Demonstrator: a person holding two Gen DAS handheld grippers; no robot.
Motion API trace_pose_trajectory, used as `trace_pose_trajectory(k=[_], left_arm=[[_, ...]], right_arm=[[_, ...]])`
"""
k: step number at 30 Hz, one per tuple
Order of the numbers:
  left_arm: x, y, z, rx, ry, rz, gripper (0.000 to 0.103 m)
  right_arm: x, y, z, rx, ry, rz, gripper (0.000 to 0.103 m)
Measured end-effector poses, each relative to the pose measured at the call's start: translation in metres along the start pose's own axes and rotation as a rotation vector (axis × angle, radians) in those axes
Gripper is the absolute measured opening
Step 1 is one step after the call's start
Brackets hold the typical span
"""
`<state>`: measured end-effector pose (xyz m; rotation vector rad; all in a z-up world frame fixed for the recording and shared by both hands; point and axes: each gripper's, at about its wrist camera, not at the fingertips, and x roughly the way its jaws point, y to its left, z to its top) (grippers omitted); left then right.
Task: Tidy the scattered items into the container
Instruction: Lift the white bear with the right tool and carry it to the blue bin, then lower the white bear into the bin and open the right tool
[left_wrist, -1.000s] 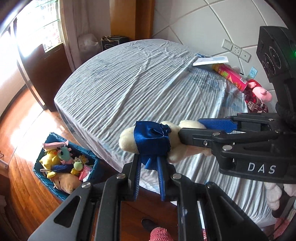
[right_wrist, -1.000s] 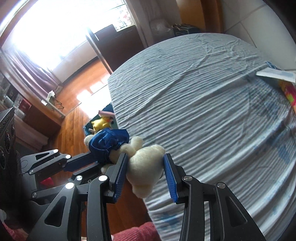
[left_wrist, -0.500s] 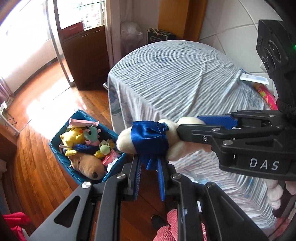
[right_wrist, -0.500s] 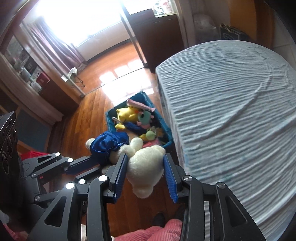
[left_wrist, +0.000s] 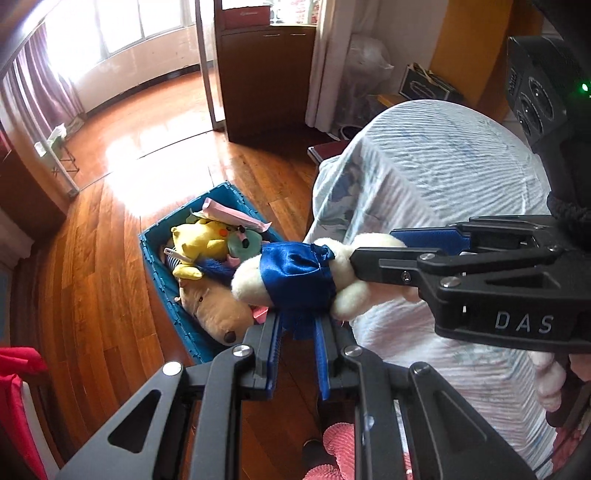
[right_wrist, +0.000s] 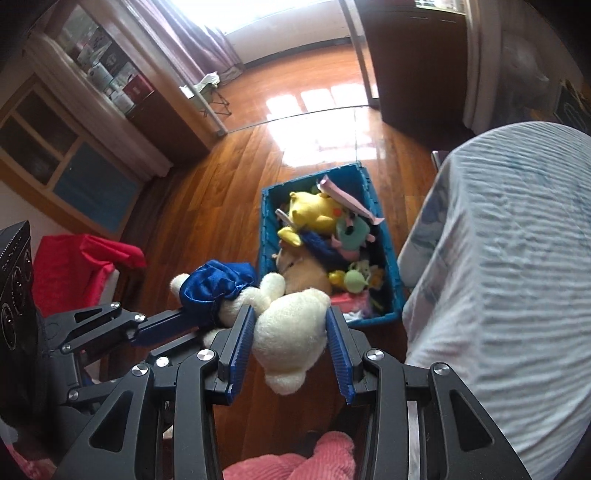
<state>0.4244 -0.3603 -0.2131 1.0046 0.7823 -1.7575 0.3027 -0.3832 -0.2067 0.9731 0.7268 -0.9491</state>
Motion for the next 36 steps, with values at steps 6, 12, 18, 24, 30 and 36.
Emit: trace_pose_trajectory(k=[6, 12, 18, 24, 30, 36], left_arm=[[0.035, 0.031, 0.012, -0.074, 0.018, 0.033, 0.016], [0.081, 0.060, 0.017, -0.100, 0.041, 0.049, 0.016], [0.136, 0.080, 0.018, -0.067, 0.058, 0.027, 0.016], [0.202, 0.097, 0.015, -0.037, 0.096, 0.034, 0.016], [0.267, 0.112, 0.004, -0.036, 0.128, 0.027, 0.016], [0.334, 0.122, -0.011, -0.053, 0.167, -0.003, 0.016]], right_arm=[[0.046, 0.001, 0.031, -0.071, 0.039, 0.008, 0.039], [0.096, -0.005, 0.044, -0.073, 0.061, 0.001, 0.039], [0.145, -0.021, 0.047, -0.043, 0.071, -0.030, 0.039], [0.208, -0.042, 0.046, -0.014, 0.074, -0.052, 0.039], [0.270, -0.070, 0.041, 0.022, 0.091, -0.047, 0.039], [0.322, -0.094, 0.028, 0.024, 0.119, -0.077, 0.039]])
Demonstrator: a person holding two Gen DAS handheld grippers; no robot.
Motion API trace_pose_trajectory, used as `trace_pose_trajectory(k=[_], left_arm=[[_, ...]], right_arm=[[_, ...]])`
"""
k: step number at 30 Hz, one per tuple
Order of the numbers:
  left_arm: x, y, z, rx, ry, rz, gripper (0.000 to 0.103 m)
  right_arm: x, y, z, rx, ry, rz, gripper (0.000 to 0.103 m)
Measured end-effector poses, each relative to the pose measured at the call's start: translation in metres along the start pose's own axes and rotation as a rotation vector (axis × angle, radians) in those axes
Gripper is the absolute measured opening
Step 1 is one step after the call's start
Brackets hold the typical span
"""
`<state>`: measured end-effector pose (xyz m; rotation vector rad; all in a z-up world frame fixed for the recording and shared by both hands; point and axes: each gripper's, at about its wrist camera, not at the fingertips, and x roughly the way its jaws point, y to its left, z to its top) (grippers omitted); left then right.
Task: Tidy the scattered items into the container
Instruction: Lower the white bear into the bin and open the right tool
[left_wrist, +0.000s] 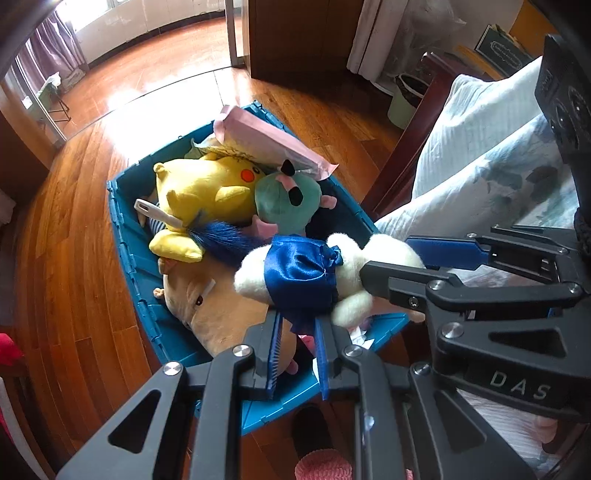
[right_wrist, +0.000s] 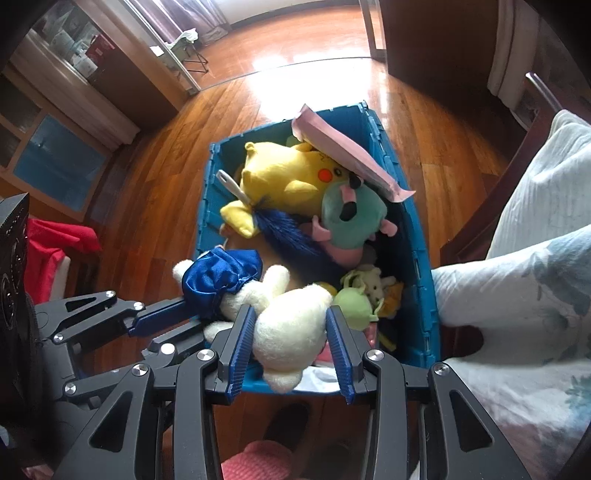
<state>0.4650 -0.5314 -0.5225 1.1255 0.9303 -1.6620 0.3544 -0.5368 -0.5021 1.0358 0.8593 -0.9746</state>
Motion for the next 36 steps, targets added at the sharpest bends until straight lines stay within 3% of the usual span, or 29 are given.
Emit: trace_pose_trajectory(k=[12, 21, 24, 25, 27, 29, 36], left_arm=[[0.101, 0.022, 0.000, 0.000, 0.082, -0.004, 0.016], [0.138, 0.045, 0.011, -0.065, 0.136, -0.004, 0.016], [0.141, 0.049, 0.015, -0.072, 0.153, -0.001, 0.017], [0.141, 0.050, 0.015, -0.073, 0.157, -0.002, 0.020], [0.140, 0.050, 0.016, -0.067, 0.154, 0.006, 0.046], [0.135, 0.051, 0.017, -0.067, 0.143, 0.026, 0.065], [0.111, 0.054, 0.021, -0.070, 0.121, 0.053, 0.065]], right_arm=[[0.098, -0.026, 0.011, 0.031, 0.056, -0.025, 0.039], [0.134, -0.028, 0.027, 0.006, 0.087, -0.052, 0.039], [0.137, -0.029, 0.031, 0.007, 0.092, -0.068, 0.044], [0.137, -0.030, 0.033, 0.008, 0.093, -0.073, 0.044], [0.138, -0.030, 0.035, 0.009, 0.099, -0.085, 0.047], [0.136, -0.029, 0.036, 0.007, 0.100, -0.094, 0.048], [0.117, -0.018, 0.039, -0.002, 0.076, -0.118, 0.052]])
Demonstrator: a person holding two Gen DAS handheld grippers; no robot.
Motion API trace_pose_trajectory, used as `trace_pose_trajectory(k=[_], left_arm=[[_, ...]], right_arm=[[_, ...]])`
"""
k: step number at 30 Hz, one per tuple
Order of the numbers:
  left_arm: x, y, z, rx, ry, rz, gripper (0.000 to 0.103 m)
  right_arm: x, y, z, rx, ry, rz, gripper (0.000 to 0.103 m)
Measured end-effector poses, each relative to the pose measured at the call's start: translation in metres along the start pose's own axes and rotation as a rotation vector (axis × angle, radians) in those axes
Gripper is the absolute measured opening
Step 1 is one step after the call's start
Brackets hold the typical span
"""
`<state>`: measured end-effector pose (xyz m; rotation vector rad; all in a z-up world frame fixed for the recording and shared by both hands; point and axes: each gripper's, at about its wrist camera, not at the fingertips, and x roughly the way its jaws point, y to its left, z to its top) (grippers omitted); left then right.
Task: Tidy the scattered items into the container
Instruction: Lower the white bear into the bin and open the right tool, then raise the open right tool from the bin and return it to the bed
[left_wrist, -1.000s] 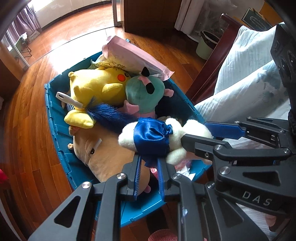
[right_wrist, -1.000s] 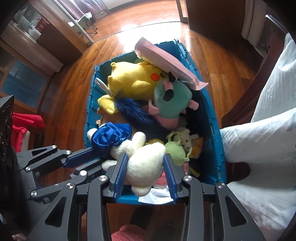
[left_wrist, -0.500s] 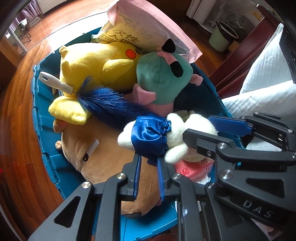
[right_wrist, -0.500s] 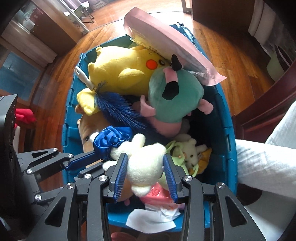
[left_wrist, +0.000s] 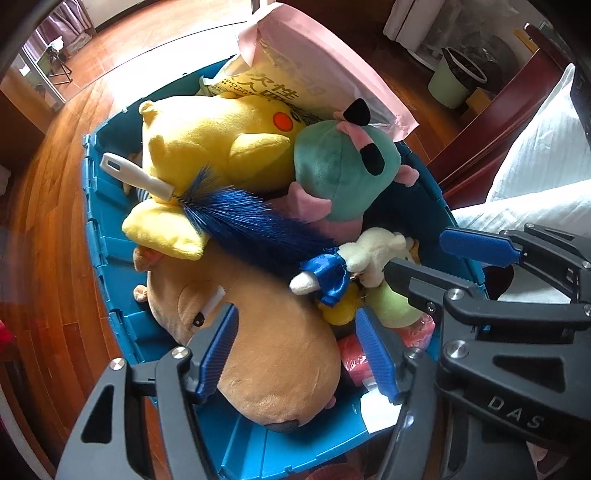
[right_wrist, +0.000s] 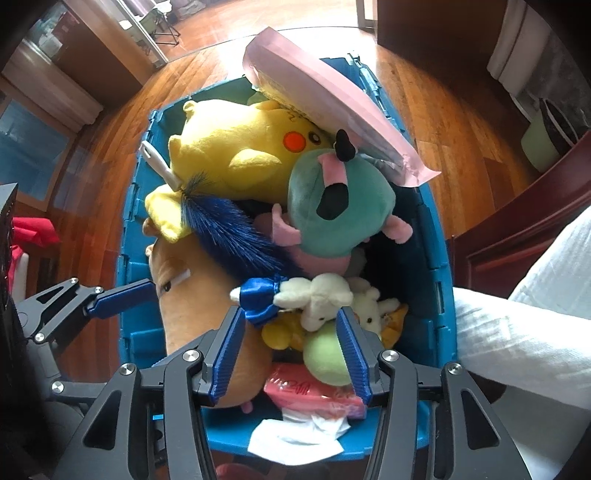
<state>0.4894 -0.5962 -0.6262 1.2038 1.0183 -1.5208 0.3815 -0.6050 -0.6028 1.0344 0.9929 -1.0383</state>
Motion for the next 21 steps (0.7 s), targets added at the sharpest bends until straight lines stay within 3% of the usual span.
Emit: trace_pose_trajectory(k=[4, 14, 21], left_arm=[[-0.025, 0.005, 0.002, -0.017, -0.026, 0.039, 0.065], [-0.122, 0.008, 0.009, -0.042, -0.103, 0.124, 0.065], [-0.196, -0.002, 0.000, -0.023, -0.156, 0.107, 0.065]], right_arm=[[-0.022, 0.006, 0.002, -0.009, -0.035, -0.037, 0.062], [-0.115, 0.022, 0.007, 0.027, -0.147, -0.086, 0.062], [-0.188, 0.033, -0.008, 0.081, -0.205, -0.114, 0.062]])
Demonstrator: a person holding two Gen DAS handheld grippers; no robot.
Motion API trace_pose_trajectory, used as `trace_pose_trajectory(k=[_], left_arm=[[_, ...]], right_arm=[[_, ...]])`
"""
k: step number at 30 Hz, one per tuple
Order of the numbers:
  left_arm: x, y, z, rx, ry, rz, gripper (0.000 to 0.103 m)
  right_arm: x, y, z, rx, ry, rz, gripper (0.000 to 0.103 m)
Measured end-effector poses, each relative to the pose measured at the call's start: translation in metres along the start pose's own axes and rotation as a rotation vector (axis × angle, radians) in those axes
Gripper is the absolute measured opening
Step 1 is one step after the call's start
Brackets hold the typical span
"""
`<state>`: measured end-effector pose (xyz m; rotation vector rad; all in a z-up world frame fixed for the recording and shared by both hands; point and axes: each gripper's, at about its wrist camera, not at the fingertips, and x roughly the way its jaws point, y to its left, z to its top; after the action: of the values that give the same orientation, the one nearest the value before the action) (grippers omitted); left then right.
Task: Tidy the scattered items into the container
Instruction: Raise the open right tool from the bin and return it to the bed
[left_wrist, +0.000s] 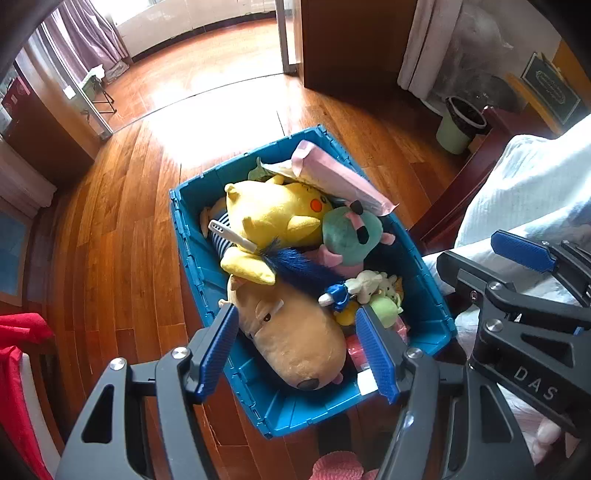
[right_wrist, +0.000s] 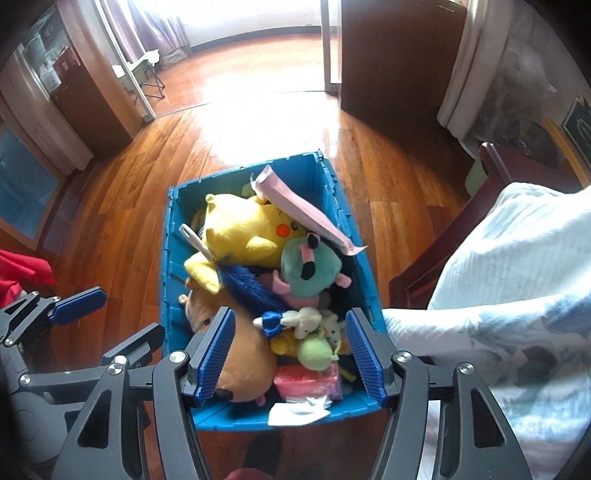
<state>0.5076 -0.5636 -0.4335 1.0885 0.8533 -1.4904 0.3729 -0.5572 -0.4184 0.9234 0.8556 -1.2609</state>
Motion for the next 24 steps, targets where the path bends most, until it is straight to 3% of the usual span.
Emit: trace_pose_trajectory(k=[10, 17, 24], left_arm=[[-0.131, -0.030, -0.019, 0.024, -0.152, -0.001, 0.065], [-0.217, -0.092, -0.021, 0.150, -0.222, -0.067, 0.065], [-0.271, -0.177, -0.028, 0.372, -0.232, -0.156, 0.065]], right_arm=[[-0.135, -0.012, -0.027, 0.045, -0.128, -0.076, 0.062], [-0.237, -0.054, -0.056, 0.153, -0.197, -0.158, 0.065], [-0.301, -0.116, -0.100, 0.356, -0.195, -0.268, 0.066]])
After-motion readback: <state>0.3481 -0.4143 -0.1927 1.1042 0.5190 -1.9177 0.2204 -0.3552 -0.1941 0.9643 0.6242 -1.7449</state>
